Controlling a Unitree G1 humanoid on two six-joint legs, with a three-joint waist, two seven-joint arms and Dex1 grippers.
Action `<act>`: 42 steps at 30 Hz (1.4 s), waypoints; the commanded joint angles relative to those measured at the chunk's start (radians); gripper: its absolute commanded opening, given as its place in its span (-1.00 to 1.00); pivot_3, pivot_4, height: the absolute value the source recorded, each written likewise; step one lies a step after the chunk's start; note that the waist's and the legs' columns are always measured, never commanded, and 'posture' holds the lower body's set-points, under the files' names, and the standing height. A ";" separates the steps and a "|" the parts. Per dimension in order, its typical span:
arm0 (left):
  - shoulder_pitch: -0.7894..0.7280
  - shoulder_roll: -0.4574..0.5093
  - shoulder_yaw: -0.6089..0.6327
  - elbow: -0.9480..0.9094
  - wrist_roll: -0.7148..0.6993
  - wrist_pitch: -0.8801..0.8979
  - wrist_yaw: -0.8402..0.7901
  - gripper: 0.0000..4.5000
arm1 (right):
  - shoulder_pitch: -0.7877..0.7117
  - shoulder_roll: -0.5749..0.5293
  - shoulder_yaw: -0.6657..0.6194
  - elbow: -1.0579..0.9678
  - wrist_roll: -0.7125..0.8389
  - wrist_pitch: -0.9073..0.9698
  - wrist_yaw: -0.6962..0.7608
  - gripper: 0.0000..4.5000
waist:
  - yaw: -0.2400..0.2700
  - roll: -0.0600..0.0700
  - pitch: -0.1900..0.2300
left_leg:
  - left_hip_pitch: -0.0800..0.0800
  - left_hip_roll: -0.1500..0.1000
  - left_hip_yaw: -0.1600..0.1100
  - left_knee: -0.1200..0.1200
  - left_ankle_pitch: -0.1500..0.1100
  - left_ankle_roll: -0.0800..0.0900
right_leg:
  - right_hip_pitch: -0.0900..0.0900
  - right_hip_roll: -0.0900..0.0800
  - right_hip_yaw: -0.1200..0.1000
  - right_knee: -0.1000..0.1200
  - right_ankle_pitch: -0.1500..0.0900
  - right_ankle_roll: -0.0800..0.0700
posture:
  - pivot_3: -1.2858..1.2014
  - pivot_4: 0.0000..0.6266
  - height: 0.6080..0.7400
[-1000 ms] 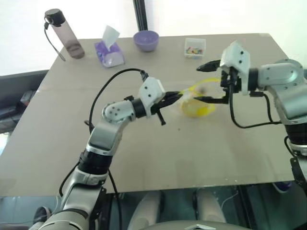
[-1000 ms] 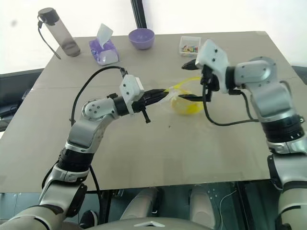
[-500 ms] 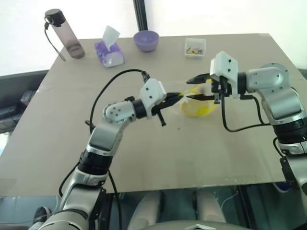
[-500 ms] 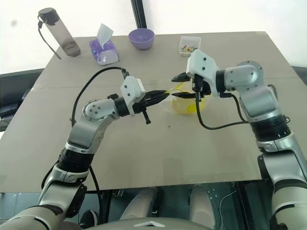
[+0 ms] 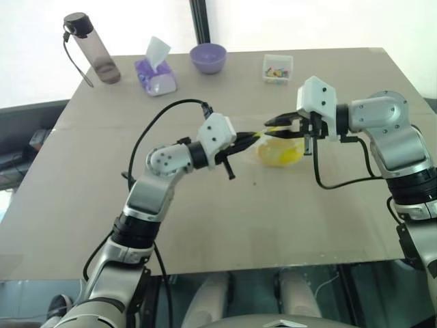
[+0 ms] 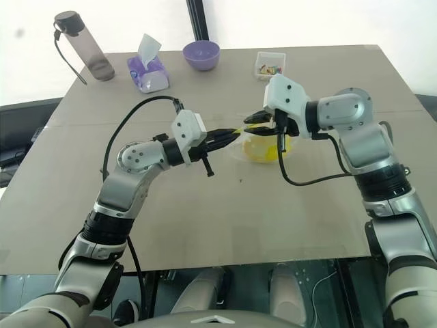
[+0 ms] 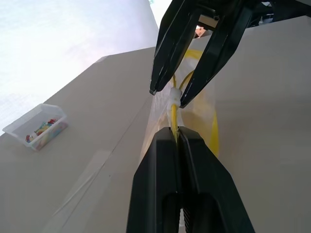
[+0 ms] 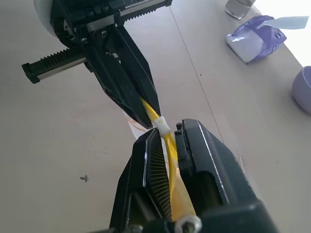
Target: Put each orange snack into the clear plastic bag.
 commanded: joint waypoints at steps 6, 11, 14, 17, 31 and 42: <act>-0.022 -0.004 0.009 -0.008 0.006 -0.039 -0.008 -1.00 | -0.010 0.002 -0.010 -0.027 0.002 -0.004 0.009 -0.69 | 0.000 0.000 0.000 | 0.000 0.000 0.000 0.000 0.000 0.000 | 0.000 0.000 0.000 0.000 0.000 0.000 | 0.03 -0.52 1.00; -0.020 -0.004 0.009 -0.006 0.008 -0.044 -0.009 -1.00 | -0.008 0.005 -0.011 -0.030 0.005 -0.003 0.011 -0.94 | 0.000 0.000 0.000 | 0.000 0.000 0.000 0.000 0.000 0.000 | 0.000 0.000 0.000 0.000 0.000 0.000 | 0.03 -0.52 1.00; -0.022 -0.005 0.010 -0.001 0.008 -0.045 -0.008 -1.00 | -0.007 0.007 -0.012 -0.030 0.007 0.000 0.016 -0.99 | 0.000 0.000 0.000 | 0.000 0.000 0.000 0.000 0.000 0.000 | 0.000 0.000 0.000 0.000 0.000 0.000 | 0.03 -0.52 1.00; -0.023 -0.006 0.011 0.000 0.008 -0.047 -0.007 -1.00 | -0.007 0.006 -0.010 -0.031 0.003 0.003 0.017 -0.99 | 0.000 0.000 0.000 | 0.000 0.000 0.000 0.000 0.000 0.000 | 0.000 0.000 0.000 0.000 0.000 0.000 | 0.03 -0.52 1.00; 0.005 0.021 0.026 0.007 0.040 -0.094 0.002 -1.00 | 0.017 -0.089 -0.058 0.040 -0.038 0.014 0.001 -0.99 | 0.001 0.000 0.000 | 0.000 0.000 0.000 0.000 0.000 0.000 | 0.000 0.000 0.000 0.000 0.000 0.000 | 0.03 -0.52 1.00; 0.003 0.024 0.026 0.019 0.038 -0.109 -0.003 -1.00 | 0.014 -0.251 -0.091 0.173 -0.067 -0.027 -0.026 -0.99 | 0.000 0.000 0.000 | 0.000 0.000 0.001 0.000 0.000 0.000 | 0.000 0.000 0.000 0.000 0.000 0.000 | 0.03 -0.52 1.00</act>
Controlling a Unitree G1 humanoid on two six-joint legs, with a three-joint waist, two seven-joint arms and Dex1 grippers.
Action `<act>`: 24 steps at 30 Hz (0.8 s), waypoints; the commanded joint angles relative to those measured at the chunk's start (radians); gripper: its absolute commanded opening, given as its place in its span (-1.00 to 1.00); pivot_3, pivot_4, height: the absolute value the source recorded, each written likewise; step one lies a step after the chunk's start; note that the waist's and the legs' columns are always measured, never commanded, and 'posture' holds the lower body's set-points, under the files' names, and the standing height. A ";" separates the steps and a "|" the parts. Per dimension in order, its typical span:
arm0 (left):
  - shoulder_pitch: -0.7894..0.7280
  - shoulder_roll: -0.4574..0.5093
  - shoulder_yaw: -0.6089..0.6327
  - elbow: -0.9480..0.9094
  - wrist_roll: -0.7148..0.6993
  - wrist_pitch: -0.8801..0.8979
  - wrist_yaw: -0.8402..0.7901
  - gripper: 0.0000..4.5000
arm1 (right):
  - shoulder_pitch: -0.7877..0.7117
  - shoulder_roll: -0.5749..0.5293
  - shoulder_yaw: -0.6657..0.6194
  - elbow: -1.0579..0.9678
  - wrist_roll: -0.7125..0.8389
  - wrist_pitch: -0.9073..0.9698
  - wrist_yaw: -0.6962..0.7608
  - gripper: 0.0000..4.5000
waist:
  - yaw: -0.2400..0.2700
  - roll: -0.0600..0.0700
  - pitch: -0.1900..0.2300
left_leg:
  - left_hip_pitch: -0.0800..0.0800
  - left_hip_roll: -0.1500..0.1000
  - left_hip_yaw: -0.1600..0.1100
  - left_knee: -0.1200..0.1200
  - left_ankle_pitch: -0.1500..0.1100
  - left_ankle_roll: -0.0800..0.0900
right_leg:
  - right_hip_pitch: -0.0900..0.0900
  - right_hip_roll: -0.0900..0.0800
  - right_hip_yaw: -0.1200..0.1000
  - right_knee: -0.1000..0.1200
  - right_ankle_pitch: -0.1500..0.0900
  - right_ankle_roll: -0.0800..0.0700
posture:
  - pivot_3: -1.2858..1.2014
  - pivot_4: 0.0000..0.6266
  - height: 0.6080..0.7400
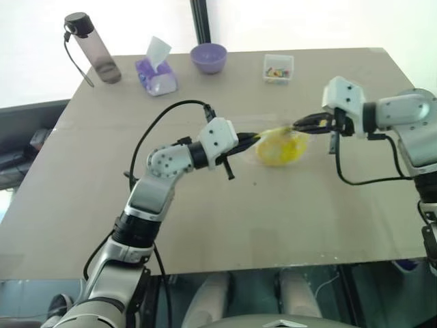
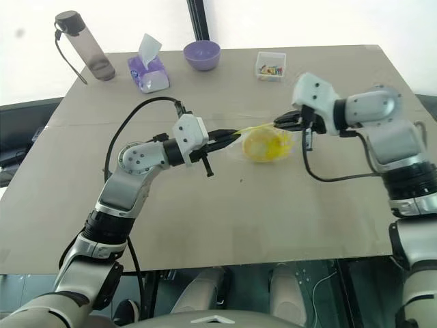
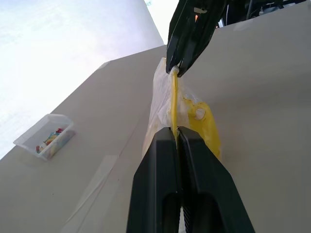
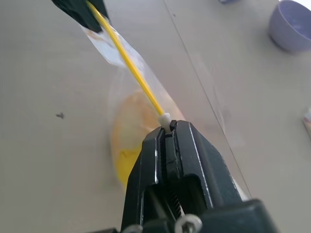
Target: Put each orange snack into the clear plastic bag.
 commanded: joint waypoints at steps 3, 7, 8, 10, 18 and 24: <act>-0.003 0.019 0.032 0.000 -0.005 -0.028 -0.001 -1.00 | -0.002 -0.078 -0.060 0.063 -0.063 -0.006 -0.055 -0.99 | -0.002 0.000 0.000 | 0.000 0.000 0.000 0.000 0.000 0.000 | 0.000 0.000 0.000 0.000 0.000 0.000 | 0.03 -0.52 1.00; -0.007 0.019 0.031 0.006 -0.005 -0.032 -0.004 -1.00 | -0.003 -0.088 -0.061 0.077 -0.074 -0.005 -0.069 -0.99 | -0.001 0.000 0.000 | 0.000 0.000 0.000 0.000 0.000 0.000 | 0.000 0.000 0.000 0.000 0.000 0.000 | 0.03 -0.52 1.00; -0.007 0.019 0.030 0.007 -0.004 -0.033 -0.005 -1.00 | -0.003 -0.089 -0.060 0.079 -0.078 0.000 -0.071 -0.99 | -0.001 0.000 0.000 | 0.000 0.000 0.000 0.000 0.000 0.000 | 0.000 0.000 0.000 0.000 0.000 0.000 | 0.03 -0.52 1.00; -0.008 0.019 0.030 0.008 -0.004 -0.034 -0.006 -1.00 | -0.006 -0.094 -0.054 0.091 -0.094 -0.004 -0.080 -0.99 | 0.000 0.000 0.000 | 0.000 0.000 0.000 0.000 0.000 0.000 | 0.000 0.000 0.000 0.000 0.000 0.000 | 0.03 -0.52 1.00; -0.010 0.020 0.028 0.009 -0.002 -0.036 -0.005 -1.00 | -0.017 -0.093 -0.048 0.127 -0.134 -0.024 -0.097 -0.99 | 0.000 0.000 0.000 | 0.000 0.000 0.000 0.000 0.000 0.000 | 0.000 0.000 0.000 0.000 0.000 0.000 | 0.03 -0.52 1.00; -0.045 0.027 0.027 0.067 0.072 -0.060 0.058 -1.00 | -0.050 -0.036 -0.083 0.148 -0.129 -0.082 -0.177 -0.99 | -0.004 0.000 0.000 | 0.001 0.000 0.001 0.000 0.000 0.000 | 0.000 0.000 0.001 0.000 0.000 0.000 | 0.03 -0.52 1.00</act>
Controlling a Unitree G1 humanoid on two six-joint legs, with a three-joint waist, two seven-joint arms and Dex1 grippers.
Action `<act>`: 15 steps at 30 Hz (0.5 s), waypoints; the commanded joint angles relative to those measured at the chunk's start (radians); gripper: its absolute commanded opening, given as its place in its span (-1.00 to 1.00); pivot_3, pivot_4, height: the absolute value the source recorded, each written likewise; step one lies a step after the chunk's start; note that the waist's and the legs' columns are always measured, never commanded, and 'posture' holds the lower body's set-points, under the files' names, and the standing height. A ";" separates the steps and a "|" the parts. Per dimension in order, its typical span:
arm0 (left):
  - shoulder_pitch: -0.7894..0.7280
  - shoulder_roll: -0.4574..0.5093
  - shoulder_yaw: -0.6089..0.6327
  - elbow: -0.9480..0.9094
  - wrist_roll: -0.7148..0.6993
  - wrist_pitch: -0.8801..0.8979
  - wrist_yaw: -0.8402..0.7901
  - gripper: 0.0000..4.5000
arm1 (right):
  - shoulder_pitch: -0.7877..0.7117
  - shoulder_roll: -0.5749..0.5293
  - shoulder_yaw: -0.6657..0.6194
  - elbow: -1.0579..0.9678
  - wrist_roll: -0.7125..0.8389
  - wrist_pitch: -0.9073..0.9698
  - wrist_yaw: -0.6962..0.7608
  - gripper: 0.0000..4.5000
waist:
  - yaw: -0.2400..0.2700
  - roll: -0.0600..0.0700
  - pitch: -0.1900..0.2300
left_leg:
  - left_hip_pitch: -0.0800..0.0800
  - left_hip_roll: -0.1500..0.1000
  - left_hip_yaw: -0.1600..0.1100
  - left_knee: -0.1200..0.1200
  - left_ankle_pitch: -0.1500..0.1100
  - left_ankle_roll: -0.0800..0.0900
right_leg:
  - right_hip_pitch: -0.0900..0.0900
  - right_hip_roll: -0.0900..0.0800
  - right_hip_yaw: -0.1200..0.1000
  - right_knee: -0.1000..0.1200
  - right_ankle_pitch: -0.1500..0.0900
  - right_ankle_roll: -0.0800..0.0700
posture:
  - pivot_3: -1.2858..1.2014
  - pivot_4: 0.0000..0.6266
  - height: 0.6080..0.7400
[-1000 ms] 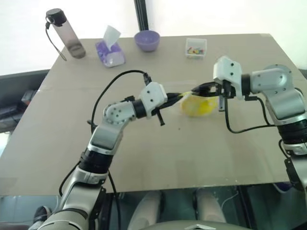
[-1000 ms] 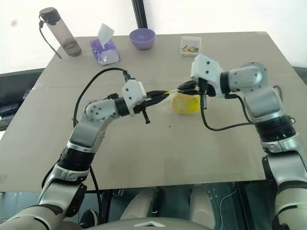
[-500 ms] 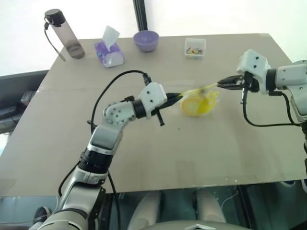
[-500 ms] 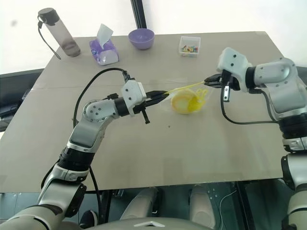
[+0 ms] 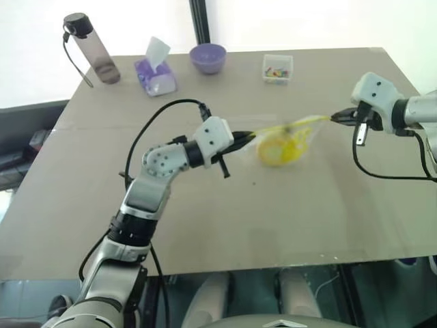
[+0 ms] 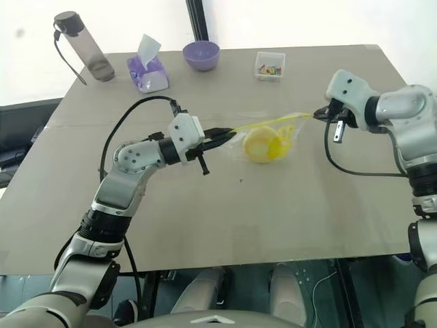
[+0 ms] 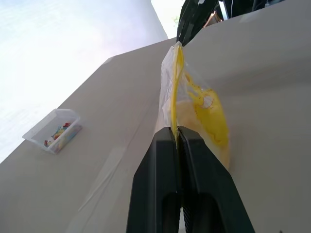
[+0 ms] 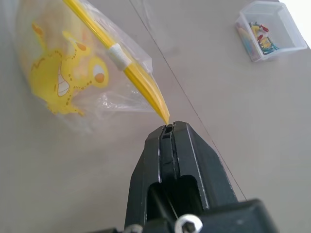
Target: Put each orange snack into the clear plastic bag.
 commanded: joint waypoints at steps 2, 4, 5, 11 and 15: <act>-0.071 -0.006 0.032 0.047 0.046 -0.038 0.068 -1.00 | -0.065 0.039 -0.071 0.000 0.019 -0.044 -0.075 -0.99 | 0.000 0.000 0.000 | 0.001 0.000 0.001 0.000 0.000 0.000 | 0.000 0.000 0.000 0.001 0.000 0.000 | 0.03 -0.52 1.00; -0.096 -0.019 0.041 0.060 0.037 -0.044 0.081 -1.00 | -0.067 0.047 -0.080 -0.010 0.037 -0.030 -0.062 -0.99 | 0.002 0.000 0.000 | 0.001 0.000 0.000 0.000 0.000 0.000 | 0.000 0.000 0.000 0.001 0.000 0.000 | 0.03 -0.52 1.00; -0.100 -0.026 0.042 0.060 0.028 -0.046 0.082 -1.00 | -0.063 0.046 -0.080 -0.012 0.039 -0.029 -0.058 -0.99 | 0.004 0.000 0.000 | 0.000 0.000 0.000 0.000 0.000 0.000 | 0.000 0.000 0.000 0.000 0.000 0.000 | 0.03 -0.52 1.00; -0.097 -0.036 0.025 0.070 0.033 -0.066 0.068 -1.00 | -0.033 0.028 -0.065 -0.006 0.020 -0.035 -0.033 -0.99 | 0.005 0.000 0.000 | -0.001 0.000 -0.001 0.000 0.000 0.000 | -0.001 -0.001 0.000 -0.001 0.000 0.000 | 0.03 -0.52 1.00; -0.095 -0.036 0.026 0.073 0.032 -0.068 0.063 -1.00 | -0.014 0.018 -0.081 -0.034 0.051 0.024 0.003 -0.88 | 0.004 0.000 0.000 | -0.001 -0.001 -0.001 0.000 0.000 0.000 | 0.000 0.000 0.000 0.000 0.000 0.000 | 0.03 -0.52 1.00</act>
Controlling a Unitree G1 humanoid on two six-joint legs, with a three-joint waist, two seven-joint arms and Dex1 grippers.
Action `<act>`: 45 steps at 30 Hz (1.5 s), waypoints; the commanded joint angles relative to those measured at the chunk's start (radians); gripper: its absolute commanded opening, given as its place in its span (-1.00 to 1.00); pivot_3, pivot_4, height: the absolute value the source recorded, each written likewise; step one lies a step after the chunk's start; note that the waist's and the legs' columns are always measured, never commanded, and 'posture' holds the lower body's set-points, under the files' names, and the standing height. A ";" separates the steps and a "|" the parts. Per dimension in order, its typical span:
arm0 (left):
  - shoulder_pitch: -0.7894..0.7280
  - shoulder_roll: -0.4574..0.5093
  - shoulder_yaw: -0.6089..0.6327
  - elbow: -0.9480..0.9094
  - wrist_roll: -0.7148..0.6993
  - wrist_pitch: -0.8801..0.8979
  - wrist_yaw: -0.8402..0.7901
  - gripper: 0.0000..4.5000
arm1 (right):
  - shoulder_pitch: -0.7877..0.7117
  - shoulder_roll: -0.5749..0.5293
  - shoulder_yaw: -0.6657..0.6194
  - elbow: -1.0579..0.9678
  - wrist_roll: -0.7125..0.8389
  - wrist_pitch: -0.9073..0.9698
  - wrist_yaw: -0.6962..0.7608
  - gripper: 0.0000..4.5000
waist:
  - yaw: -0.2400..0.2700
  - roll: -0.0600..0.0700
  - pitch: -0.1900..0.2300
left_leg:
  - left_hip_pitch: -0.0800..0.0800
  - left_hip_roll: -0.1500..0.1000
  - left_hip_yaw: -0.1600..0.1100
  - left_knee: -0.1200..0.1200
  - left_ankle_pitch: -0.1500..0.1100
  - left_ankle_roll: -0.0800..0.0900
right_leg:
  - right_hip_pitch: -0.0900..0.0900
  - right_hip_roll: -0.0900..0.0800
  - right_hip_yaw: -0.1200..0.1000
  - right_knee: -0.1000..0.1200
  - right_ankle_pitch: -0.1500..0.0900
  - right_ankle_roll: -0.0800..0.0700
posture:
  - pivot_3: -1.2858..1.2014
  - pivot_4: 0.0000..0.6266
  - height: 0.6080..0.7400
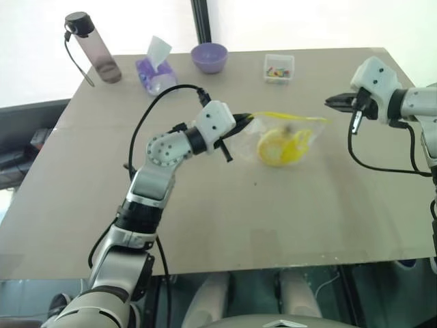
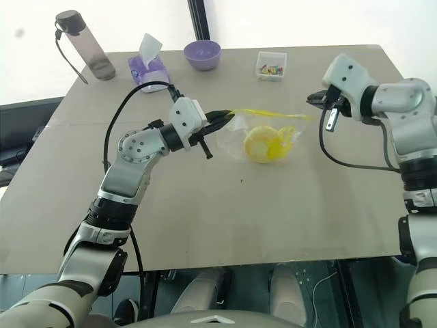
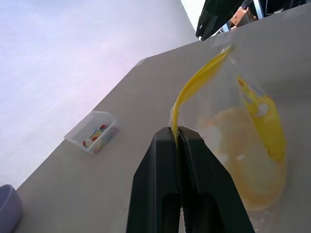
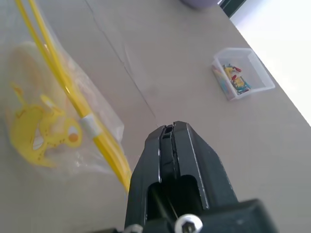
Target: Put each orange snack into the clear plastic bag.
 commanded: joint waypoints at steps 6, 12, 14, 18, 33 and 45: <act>-0.006 0.000 0.007 -0.007 -0.002 -0.024 -0.008 -1.00 | 0.033 -0.040 -0.024 -0.069 0.015 0.044 0.050 -0.27 | -0.003 0.000 0.000 | 0.000 0.000 0.000 0.000 0.000 0.000 | 0.000 0.000 0.000 0.000 0.000 0.000 | 0.03 -0.52 1.00; -0.001 0.002 0.006 -0.014 -0.004 -0.022 -0.009 -1.00 | 0.043 -0.037 -0.022 -0.075 0.012 0.048 0.066 -0.27 | -0.003 0.000 0.000 | 0.000 0.000 0.000 0.000 0.000 0.000 | 0.000 0.000 0.000 0.000 0.000 0.000 | 0.03 -0.52 1.00; 0.002 0.003 0.008 -0.017 -0.004 -0.020 -0.009 -1.00 | 0.047 -0.037 -0.021 -0.078 0.012 0.050 0.070 -0.27 | -0.003 0.000 0.000 | 0.000 0.000 0.000 0.000 0.000 0.000 | 0.000 0.000 0.000 0.000 0.000 0.000 | 0.03 -0.52 1.00; 0.005 0.003 0.009 -0.021 -0.006 -0.018 -0.009 -1.00 | 0.043 -0.016 -0.012 -0.061 -0.004 0.033 0.047 -0.27 | -0.003 0.000 0.000 | 0.000 0.000 0.000 0.000 0.000 0.000 | 0.000 0.000 0.000 0.000 0.000 0.000 | 0.03 -0.52 1.00; 0.005 0.010 0.016 -0.018 -0.002 -0.020 -0.007 -1.00 | 0.003 0.043 -0.007 0.042 -0.057 -0.046 -0.030 -0.99 | -0.004 0.000 0.000 | 0.000 0.000 0.000 0.000 0.000 0.000 | 0.000 0.000 0.000 0.000 0.000 0.000 | 0.03 -0.52 1.00; -0.134 0.024 0.080 0.173 0.107 -0.214 0.198 -1.00 | -0.103 0.073 -0.066 0.114 -0.035 -0.140 -0.199 -0.99 | -0.004 0.000 0.000 | 0.000 -0.001 0.000 0.000 0.000 0.000 | 0.000 0.000 0.000 0.000 0.000 0.000 | 0.03 -0.52 1.00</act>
